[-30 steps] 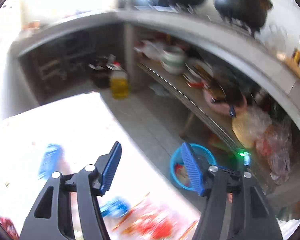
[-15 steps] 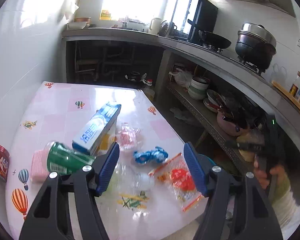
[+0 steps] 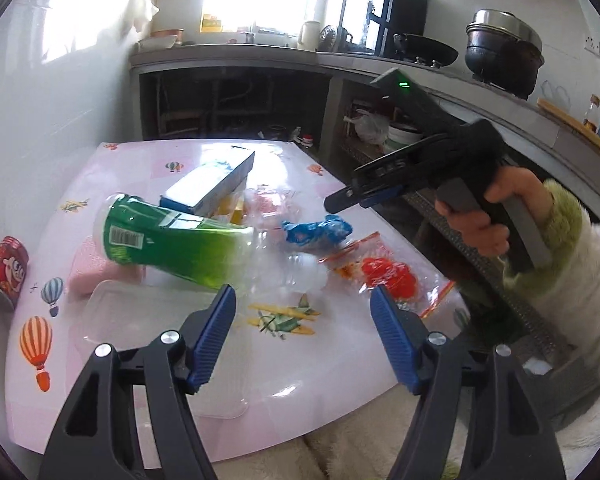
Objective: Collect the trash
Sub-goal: 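Return to the table and grasp the blue wrapper with the right tool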
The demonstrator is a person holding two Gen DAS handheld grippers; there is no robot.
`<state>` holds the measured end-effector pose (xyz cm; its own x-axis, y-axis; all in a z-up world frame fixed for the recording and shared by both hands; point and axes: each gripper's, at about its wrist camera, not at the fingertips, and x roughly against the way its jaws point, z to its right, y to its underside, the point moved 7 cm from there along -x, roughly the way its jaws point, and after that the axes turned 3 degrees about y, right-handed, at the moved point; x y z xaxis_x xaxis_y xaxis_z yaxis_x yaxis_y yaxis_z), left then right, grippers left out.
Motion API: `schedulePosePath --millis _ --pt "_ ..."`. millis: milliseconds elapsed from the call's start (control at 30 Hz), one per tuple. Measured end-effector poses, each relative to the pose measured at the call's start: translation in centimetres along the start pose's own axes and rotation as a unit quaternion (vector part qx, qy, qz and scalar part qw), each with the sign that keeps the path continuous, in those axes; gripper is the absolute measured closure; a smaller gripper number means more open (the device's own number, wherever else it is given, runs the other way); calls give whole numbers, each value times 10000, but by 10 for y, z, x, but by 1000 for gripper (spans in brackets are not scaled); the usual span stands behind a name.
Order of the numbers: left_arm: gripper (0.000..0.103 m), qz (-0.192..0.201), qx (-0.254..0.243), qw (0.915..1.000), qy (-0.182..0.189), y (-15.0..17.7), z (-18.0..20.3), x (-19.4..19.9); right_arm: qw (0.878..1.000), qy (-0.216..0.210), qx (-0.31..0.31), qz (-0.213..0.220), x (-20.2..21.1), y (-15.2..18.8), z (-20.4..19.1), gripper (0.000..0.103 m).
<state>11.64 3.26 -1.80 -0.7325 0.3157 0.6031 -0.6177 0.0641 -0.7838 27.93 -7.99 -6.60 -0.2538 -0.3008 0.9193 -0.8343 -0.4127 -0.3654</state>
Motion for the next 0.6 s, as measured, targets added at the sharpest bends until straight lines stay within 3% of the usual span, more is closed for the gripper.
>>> schedulePosePath --millis 233,467,600 --pt "30 111 -185 9990 -388 5 -15 13 9950 285 621 -732 -34 2 -9 37" --pt "30 -164 -34 9975 -688 7 -39 23 9923 288 486 -1100 -49 3 2 68" --pt "30 -156 81 9976 -672 -2 -45 26 9927 178 396 -1122 -53 3 4 75"
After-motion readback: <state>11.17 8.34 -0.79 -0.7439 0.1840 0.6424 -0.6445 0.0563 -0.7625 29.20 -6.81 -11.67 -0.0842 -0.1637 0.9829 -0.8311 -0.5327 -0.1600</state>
